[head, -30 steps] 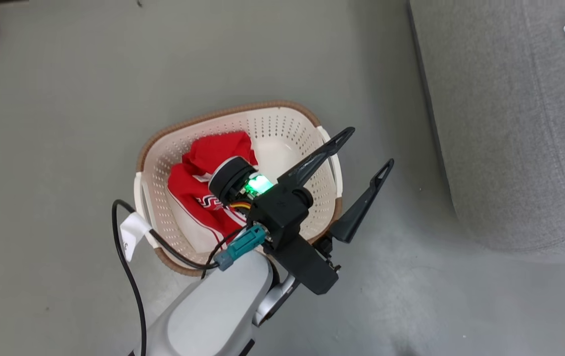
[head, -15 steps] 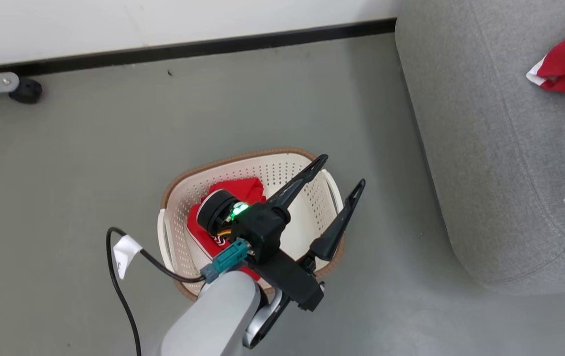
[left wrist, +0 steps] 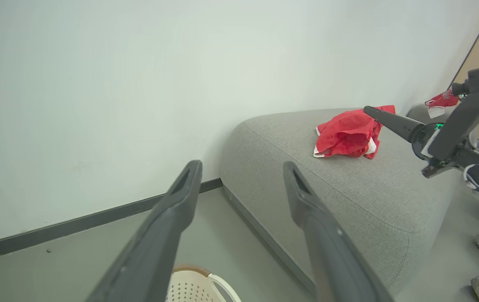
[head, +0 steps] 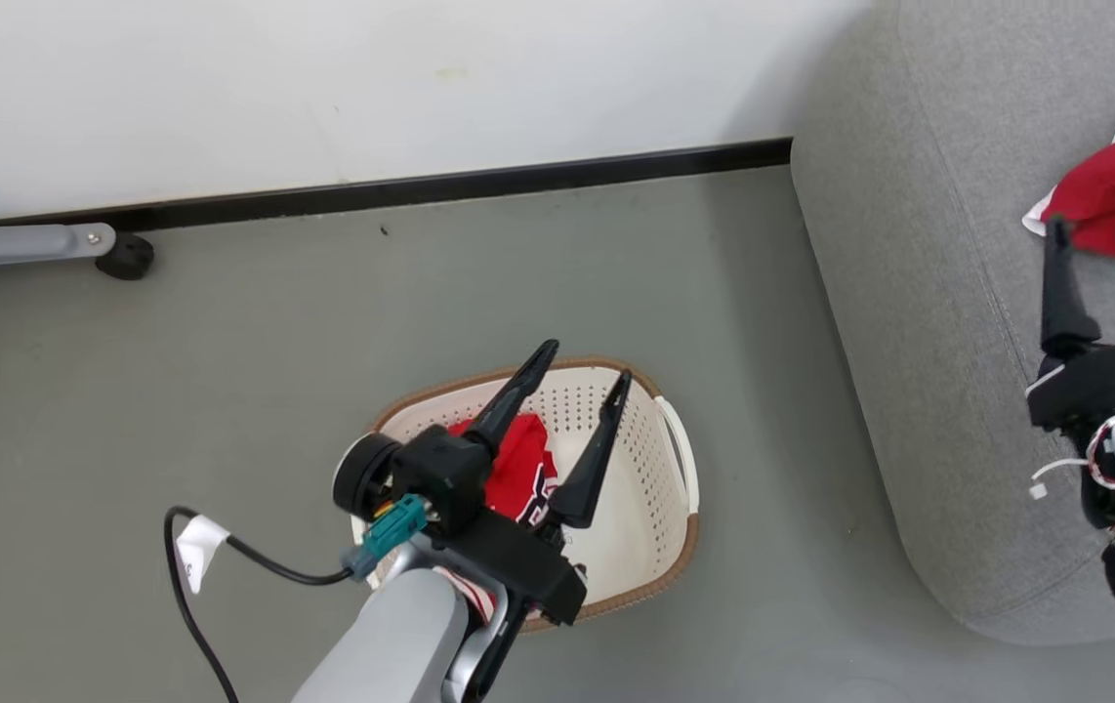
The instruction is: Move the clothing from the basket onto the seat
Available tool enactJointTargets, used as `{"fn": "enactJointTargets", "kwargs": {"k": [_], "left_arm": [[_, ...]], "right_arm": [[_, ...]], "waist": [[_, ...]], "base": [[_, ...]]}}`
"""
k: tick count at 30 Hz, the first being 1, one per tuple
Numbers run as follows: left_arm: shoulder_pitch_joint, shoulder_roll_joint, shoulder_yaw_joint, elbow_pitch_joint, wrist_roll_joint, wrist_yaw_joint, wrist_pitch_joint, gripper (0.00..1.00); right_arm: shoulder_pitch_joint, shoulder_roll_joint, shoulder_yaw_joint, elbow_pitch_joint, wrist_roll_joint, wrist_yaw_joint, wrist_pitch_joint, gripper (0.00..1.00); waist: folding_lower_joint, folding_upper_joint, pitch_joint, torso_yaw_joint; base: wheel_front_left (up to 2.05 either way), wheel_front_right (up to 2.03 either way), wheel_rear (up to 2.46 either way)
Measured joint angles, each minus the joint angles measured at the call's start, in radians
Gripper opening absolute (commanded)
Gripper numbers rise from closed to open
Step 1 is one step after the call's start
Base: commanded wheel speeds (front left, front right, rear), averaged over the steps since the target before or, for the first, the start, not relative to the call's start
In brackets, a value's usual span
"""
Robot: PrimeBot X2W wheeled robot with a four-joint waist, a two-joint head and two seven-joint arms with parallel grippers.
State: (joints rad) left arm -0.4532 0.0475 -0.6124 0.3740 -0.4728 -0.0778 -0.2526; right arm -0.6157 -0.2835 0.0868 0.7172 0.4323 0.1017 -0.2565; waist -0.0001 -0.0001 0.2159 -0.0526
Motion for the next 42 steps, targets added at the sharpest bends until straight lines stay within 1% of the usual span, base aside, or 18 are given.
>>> {"fn": "enactJointTargets", "kwargs": {"k": [6,14,20,29,42], "left_arm": [[0.032,0.002,0.06,0.016,0.0,0.035,0.0,1.0],[0.08,0.034,0.147,0.029,0.0,0.071,0.0,1.0],[0.115,0.045,0.195,0.039,0.0,0.089,0.0,1.0],[0.175,0.062,0.272,0.052,0.0,0.13,0.0,1.0],[0.235,0.06,0.367,0.06,0.008,0.166,0.0,1.0]], "right_arm": [[0.07,0.028,0.024,-0.067,-0.005,0.005,0.0,1.0],[0.133,0.069,0.056,-0.139,-0.012,0.013,0.0,1.0],[0.178,0.093,0.081,-0.174,-0.033,0.013,0.0,1.0],[0.237,0.129,0.102,-0.232,-0.048,0.013,0.0,1.0],[0.294,0.142,0.096,-0.277,-0.063,0.013,0.0,1.0]], "waist": [[0.0,0.0,-0.034,0.024],[0.0,0.0,-0.066,0.055],[0.0001,0.0,-0.087,0.068],[0.0,0.0,-0.109,0.081],[0.0,0.0002,-0.126,0.08]], "base": [[0.0,0.0,0.0],[0.0,0.0,0.0],[0.0,0.0,0.0],[0.0,0.0,0.0],[0.0,0.0,0.0]]}}
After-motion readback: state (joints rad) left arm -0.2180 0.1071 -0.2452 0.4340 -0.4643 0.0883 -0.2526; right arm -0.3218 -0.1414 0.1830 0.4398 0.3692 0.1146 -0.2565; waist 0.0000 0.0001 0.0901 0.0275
